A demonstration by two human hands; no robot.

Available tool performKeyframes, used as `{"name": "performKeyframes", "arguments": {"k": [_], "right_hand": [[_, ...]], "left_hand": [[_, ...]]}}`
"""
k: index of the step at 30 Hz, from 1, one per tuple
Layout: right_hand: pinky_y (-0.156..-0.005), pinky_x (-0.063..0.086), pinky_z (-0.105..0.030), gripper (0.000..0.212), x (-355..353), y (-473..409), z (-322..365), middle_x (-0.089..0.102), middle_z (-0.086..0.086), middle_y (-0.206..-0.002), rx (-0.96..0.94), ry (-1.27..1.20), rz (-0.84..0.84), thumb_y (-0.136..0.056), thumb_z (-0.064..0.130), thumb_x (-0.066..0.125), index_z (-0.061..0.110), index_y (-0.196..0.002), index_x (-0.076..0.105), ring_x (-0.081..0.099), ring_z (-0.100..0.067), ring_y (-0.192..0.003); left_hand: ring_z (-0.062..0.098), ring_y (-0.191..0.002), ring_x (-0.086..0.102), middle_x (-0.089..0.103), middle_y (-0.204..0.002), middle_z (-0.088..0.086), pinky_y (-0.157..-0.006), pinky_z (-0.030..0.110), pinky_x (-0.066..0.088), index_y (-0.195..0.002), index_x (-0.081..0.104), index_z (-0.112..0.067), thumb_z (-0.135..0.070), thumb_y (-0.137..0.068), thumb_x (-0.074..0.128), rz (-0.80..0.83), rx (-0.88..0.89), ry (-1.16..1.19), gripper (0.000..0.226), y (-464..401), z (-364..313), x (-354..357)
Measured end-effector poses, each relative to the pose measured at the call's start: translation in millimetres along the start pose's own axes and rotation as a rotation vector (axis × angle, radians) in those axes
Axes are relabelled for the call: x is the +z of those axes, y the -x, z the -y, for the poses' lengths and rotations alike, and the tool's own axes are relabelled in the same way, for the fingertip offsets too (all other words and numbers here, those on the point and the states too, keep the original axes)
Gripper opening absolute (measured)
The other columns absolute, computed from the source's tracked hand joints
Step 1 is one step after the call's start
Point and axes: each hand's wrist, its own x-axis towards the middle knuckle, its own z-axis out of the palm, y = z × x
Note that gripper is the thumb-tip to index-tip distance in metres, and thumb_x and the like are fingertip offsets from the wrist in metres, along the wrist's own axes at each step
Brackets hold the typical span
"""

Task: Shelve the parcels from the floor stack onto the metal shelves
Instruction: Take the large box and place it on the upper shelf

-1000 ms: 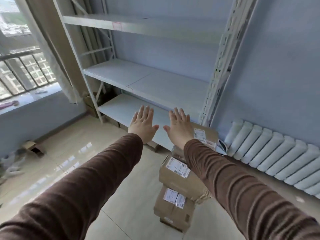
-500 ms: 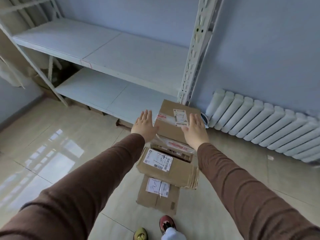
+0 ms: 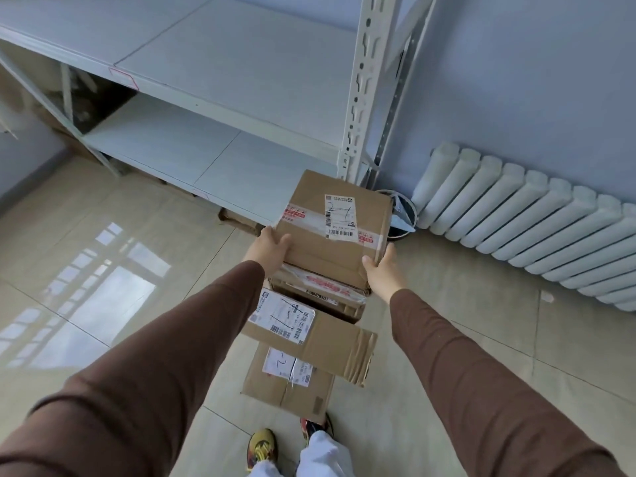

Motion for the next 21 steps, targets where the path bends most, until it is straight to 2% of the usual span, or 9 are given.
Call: {"name": "performKeyframes", "arguments": {"k": [2,4,7,9,12,17,21], "right_hand": [[-0.114,0.035,-0.042,0.076,2.6,-0.7,-1.3,0.028,-0.011,-0.165,-0.007,-0.041,0.043,-0.106,0.039,0.043,0.016,-0.163,-0.002,0.042,-0.035,-0.143],[-0.119,0.031,-0.042,0.076,6.2,0.7,-1.8,0.022,-0.008,-0.168,-0.027,-0.096,0.055,-0.106,0.034,0.045,0.016,-0.163,-0.003,0.036,-0.032,-0.148],[-0.121,0.026,-0.039,0.077,9.7,9.0,-0.9,0.016,-0.006,-0.169,-0.060,-0.168,0.027,-0.106,0.029,0.048,0.014,-0.163,-0.002,0.028,-0.027,-0.152],[-0.122,0.025,-0.037,0.077,11.4,16.3,2.2,0.016,-0.005,-0.169,-0.098,-0.195,-0.001,-0.106,0.027,0.050,0.014,-0.163,0.000,0.025,-0.025,-0.153],[-0.122,0.029,-0.039,0.077,12.5,30.6,16.4,0.020,-0.005,-0.168,-0.182,-0.175,-0.044,-0.105,0.029,0.052,0.015,-0.163,0.003,0.029,-0.025,-0.151],[-0.115,0.034,-0.040,0.076,21.1,61.8,62.3,0.027,-0.007,-0.166,-0.335,-0.158,-0.024,-0.104,0.034,0.053,0.022,-0.163,0.006,0.038,-0.027,-0.146],[-0.114,0.037,-0.039,0.076,41.9,89.4,113.9,0.029,-0.006,-0.164,-0.476,-0.151,0.040,-0.104,0.032,0.055,0.024,-0.162,0.008,0.043,-0.028,-0.143]], "left_hand": [[0.029,-0.120,0.058,0.058,-0.139,0.012,-0.095,0.033,0.044,-0.151,0.036,-0.008,-0.040,-0.105,0.048,-0.011,-0.001,0.037,0.058,-2.0,1.1,2.8],[0.025,-0.113,0.059,0.060,-0.135,0.010,-0.094,0.033,0.047,-0.150,0.039,-0.009,-0.040,-0.104,0.051,-0.024,0.023,0.073,0.057,-1.0,2.9,3.4],[0.022,-0.110,0.062,0.061,-0.132,0.003,-0.097,0.038,0.052,-0.149,0.039,-0.012,-0.041,-0.102,0.054,-0.048,0.039,0.153,0.057,6.1,8.8,0.1],[0.020,-0.108,0.063,0.061,-0.128,0.000,-0.095,0.036,0.053,-0.150,0.039,-0.014,-0.040,-0.102,0.056,-0.080,0.048,0.204,0.057,15.6,13.0,-6.0],[0.020,-0.110,0.064,0.062,-0.129,0.001,-0.094,0.034,0.054,-0.149,0.041,-0.016,-0.036,-0.102,0.057,-0.139,0.086,0.295,0.054,33.4,20.8,-21.7],[0.020,-0.113,0.062,0.061,-0.130,0.001,-0.098,0.036,0.054,-0.146,0.043,-0.017,-0.032,-0.102,0.059,-0.274,0.093,0.455,0.049,70.1,40.8,-67.4],[0.018,-0.114,0.060,0.059,-0.130,0.000,-0.091,0.024,0.050,-0.145,0.044,-0.017,-0.027,-0.103,0.058,-0.420,0.104,0.540,0.045,107.7,64.0,-116.6]]}}
